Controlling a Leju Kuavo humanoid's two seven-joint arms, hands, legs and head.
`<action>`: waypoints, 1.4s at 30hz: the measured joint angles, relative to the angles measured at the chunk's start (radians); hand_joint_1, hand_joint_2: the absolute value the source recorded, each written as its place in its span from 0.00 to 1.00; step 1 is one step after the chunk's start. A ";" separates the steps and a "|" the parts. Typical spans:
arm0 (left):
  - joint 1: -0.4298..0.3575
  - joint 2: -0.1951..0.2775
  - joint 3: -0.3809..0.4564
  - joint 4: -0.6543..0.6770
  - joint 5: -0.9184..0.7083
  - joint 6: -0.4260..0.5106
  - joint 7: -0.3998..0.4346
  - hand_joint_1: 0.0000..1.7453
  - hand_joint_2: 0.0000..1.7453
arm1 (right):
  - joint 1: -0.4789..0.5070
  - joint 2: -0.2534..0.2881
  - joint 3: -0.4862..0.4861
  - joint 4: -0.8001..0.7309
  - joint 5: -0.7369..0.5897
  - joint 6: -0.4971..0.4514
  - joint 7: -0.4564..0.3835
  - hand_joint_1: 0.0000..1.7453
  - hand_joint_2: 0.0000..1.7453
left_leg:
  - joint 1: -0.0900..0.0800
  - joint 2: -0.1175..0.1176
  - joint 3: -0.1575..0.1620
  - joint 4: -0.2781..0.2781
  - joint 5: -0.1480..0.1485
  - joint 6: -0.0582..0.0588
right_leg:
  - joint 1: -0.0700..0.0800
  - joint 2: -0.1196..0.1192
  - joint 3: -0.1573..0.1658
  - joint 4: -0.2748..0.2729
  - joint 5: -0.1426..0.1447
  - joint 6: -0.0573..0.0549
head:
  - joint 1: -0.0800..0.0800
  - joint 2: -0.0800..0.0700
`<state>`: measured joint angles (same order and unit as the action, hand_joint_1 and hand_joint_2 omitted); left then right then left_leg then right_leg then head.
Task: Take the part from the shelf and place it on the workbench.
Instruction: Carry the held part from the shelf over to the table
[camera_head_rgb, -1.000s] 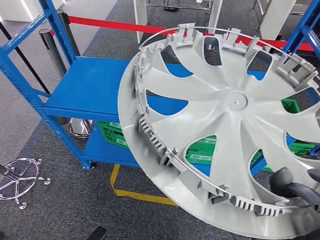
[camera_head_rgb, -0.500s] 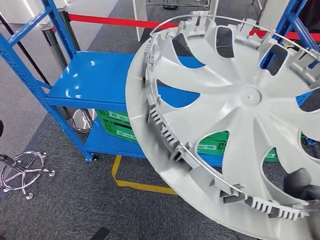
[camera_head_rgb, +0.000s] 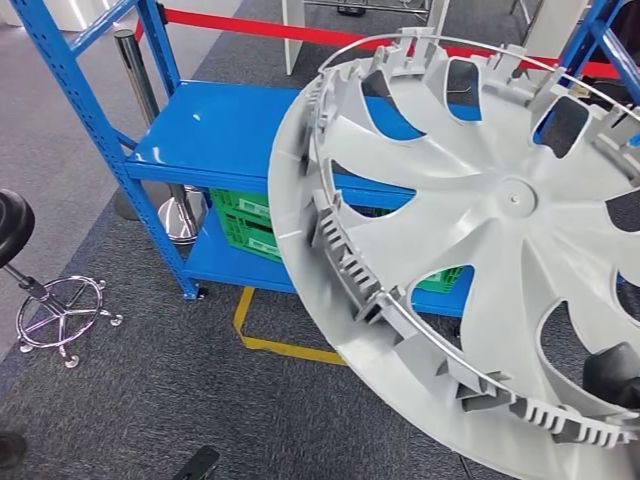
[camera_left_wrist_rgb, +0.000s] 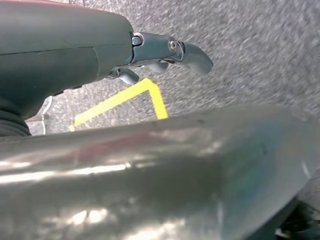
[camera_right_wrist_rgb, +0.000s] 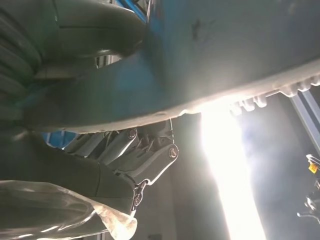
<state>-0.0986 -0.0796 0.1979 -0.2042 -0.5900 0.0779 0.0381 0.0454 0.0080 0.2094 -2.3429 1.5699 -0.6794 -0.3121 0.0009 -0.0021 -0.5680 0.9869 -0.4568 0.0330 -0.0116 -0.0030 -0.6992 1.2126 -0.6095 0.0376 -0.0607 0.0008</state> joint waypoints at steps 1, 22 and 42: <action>-0.001 0.000 -0.001 -0.001 -0.002 0.003 0.001 0.00 0.00 | 0.000 0.000 -0.005 0.000 0.000 0.000 0.003 1.00 1.00 | -0.001 0.000 -0.018 0.001 0.014 0.000 | 0.000 0.001 -0.005 0.055 -0.018 0.001 | 0.001 0.000; -0.017 0.009 -0.009 -0.007 -0.018 -0.002 0.016 0.00 0.00 | -0.013 0.001 -0.034 -0.017 0.001 -0.003 0.022 1.00 1.00 | 0.018 -0.003 -0.032 0.073 -0.012 -0.059 | 0.006 -0.017 0.152 -0.204 0.104 -0.033 | -0.010 0.000; -0.026 -0.006 -0.024 -0.011 -0.028 -0.010 0.018 0.00 0.00 | -0.037 0.001 -0.034 -0.022 0.001 -0.003 0.027 1.00 1.00 | 0.002 -0.003 -0.190 0.013 0.180 -0.034 | 0.027 -0.004 0.278 -0.245 0.024 -0.046 | 0.007 0.000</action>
<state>-0.1250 -0.0861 0.1743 -0.2155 -0.6178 0.0681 0.0565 0.0085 0.0092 0.1751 -2.3646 1.5704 -0.6826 -0.2848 0.0027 -0.0050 -0.7584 0.9997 -0.2772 -0.0011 0.0156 -0.0069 -0.4214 0.9676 -0.5860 -0.0085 -0.0532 0.0005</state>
